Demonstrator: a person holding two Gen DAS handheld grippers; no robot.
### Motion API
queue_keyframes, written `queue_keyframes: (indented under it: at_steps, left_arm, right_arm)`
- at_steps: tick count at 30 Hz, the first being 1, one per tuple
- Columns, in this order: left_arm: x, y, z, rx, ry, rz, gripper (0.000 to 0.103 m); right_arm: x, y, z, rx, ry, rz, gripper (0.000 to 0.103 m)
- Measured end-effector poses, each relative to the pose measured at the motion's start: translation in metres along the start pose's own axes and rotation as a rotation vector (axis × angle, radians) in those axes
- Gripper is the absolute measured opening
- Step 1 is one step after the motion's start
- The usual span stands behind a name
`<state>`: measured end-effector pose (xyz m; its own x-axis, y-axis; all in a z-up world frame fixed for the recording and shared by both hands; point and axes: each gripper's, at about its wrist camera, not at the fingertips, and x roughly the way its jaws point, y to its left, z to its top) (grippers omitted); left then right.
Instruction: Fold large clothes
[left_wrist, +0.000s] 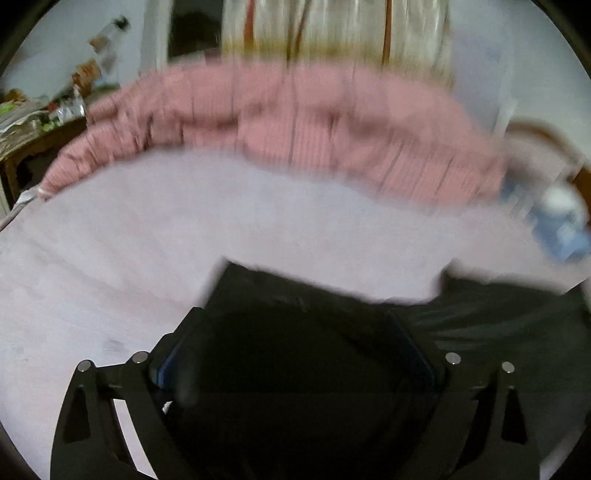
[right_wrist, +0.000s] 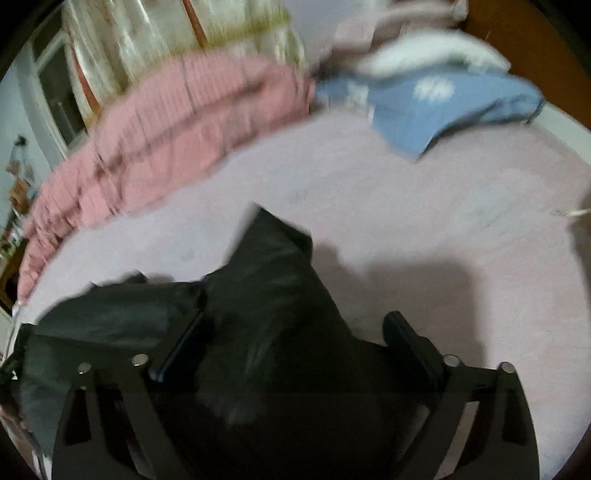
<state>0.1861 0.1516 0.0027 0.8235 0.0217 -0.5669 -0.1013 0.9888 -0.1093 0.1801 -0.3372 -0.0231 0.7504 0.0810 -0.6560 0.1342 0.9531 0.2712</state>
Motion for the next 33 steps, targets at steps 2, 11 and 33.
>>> queue_keyframes:
  at_steps: [2,11,33]
  left_arm:
    - [-0.050,0.004,0.002,0.002,-0.105,-0.005,0.103]
    - [-0.134,-0.038,-0.018,0.057,-0.171,-0.059,0.103]
    - [-0.073,-0.161,-0.079,0.060,-0.020,-0.324,0.026]
  right_arm:
    - [-0.039,-0.007,-0.010,0.006,-0.091,0.064,0.096]
    - [-0.137,-0.019,-0.082,0.108,-0.077,0.283,0.098]
    - [-0.110,0.103,-0.043,-0.035,0.120,0.472,0.018]
